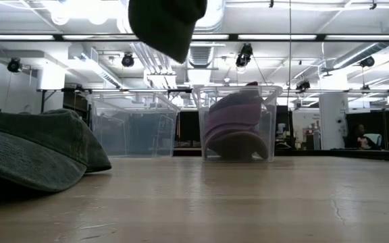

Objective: Pick & Place hat
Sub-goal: Put the right gray cap into the left transparent bin

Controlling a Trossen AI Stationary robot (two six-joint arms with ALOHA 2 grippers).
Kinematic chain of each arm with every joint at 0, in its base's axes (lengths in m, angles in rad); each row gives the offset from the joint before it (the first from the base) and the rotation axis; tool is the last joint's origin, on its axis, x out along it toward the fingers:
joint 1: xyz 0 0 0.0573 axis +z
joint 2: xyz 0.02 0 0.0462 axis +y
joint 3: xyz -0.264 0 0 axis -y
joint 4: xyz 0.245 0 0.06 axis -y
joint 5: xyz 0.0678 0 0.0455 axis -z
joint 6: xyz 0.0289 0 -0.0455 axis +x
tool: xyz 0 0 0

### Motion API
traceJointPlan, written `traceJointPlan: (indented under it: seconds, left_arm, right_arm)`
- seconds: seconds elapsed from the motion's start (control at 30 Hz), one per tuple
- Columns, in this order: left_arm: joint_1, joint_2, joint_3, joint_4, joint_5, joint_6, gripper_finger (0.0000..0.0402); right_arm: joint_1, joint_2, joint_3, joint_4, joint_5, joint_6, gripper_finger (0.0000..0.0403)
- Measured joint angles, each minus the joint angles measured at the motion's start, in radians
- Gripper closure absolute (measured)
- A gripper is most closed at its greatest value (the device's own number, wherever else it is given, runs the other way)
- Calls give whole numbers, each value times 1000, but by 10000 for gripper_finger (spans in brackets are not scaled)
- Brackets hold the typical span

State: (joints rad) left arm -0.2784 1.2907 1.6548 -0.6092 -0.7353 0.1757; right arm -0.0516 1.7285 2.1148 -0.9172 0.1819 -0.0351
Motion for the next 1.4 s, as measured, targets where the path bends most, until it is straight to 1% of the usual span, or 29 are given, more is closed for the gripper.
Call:
traceJointPlan:
  seconds: [0.07, 0.2, 0.33, 0.47, 0.67, 1.0, 1.07, 1.2, 1.4]
  left_arm:
    - [-1, 0, 10, -14, -9, 0, 234]
    - [1, 0, 15, -50, -60, 0, 234]
    - [9, 1, 12, -63, -63, 0, 234]
    - [21, 2, 11, -65, -68, -2, 234]
    - [40, 2, 10, -65, -60, -26, 234]
    - [41, 2, 10, -68, 68, -105, 234]
    - [44, 3, 10, -72, 69, -118, 234]
    - [59, 16, 10, -83, 70, -126, 234]
    - [87, 52, 10, -88, 36, -124, 234]
  right_arm:
    - [-11, 33, 39, -15, -1, -18, 392]
    - [-13, 77, 102, -23, -8, -50, 392]
    - [-13, 105, 152, -22, -49, -63, 392]
    - [-13, 120, 185, -18, -57, -69, 392]
    - [-12, 119, 184, 2, -63, -70, 392]
    - [-12, 135, 176, 30, -62, -99, 392]
    - [-12, 135, 175, 42, -66, -100, 392]
    - [-12, 135, 180, 39, -124, -103, 392]
    - [-10, 135, 176, 23, -124, -100, 392]
